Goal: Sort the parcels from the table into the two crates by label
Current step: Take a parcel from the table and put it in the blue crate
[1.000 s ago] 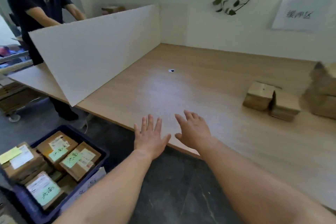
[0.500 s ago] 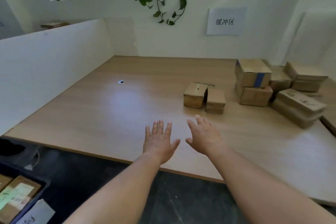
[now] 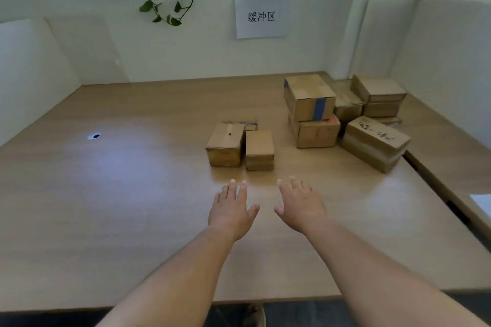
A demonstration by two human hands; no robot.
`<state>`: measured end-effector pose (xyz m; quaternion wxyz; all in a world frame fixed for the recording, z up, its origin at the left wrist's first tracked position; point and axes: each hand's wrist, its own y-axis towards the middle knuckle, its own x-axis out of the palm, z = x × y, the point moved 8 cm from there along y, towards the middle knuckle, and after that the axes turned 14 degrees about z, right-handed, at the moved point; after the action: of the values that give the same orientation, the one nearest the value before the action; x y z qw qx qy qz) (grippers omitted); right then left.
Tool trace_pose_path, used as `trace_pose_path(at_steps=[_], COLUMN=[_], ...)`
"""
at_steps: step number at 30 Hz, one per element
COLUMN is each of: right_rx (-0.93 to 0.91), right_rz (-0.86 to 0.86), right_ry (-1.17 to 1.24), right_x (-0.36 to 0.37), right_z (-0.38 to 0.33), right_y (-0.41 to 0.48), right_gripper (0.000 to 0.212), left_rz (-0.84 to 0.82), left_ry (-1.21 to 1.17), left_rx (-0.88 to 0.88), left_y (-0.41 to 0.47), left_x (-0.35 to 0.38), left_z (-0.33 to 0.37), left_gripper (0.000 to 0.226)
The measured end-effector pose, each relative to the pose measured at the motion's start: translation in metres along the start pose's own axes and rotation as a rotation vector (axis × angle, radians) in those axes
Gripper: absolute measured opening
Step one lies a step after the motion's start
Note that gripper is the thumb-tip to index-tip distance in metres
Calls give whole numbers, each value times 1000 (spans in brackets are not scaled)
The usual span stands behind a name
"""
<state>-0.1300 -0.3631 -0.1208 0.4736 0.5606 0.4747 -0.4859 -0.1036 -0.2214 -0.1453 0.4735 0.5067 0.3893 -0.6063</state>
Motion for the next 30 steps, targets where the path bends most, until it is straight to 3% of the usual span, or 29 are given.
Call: trace_pose_path(at_steps=[7, 19, 24, 30], right_rx=[103, 236, 413, 472], right_rz=[-47, -81, -133, -144], right_ry=[1, 249, 462, 451], right_x=[17, 55, 70, 70], right_z=[45, 34, 31, 31], right_y=[77, 195, 211, 193], right_gripper=[66, 59, 61, 44], left_rz=[-36, -72, -112, -124], left_ry=[-198, -473, -541, -577], left_rx=[-72, -269, -385, -422], left_y=[95, 204, 219, 205], left_x=[15, 37, 50, 51], left_z=[15, -8, -15, -18], left_gripper=[70, 63, 60, 56])
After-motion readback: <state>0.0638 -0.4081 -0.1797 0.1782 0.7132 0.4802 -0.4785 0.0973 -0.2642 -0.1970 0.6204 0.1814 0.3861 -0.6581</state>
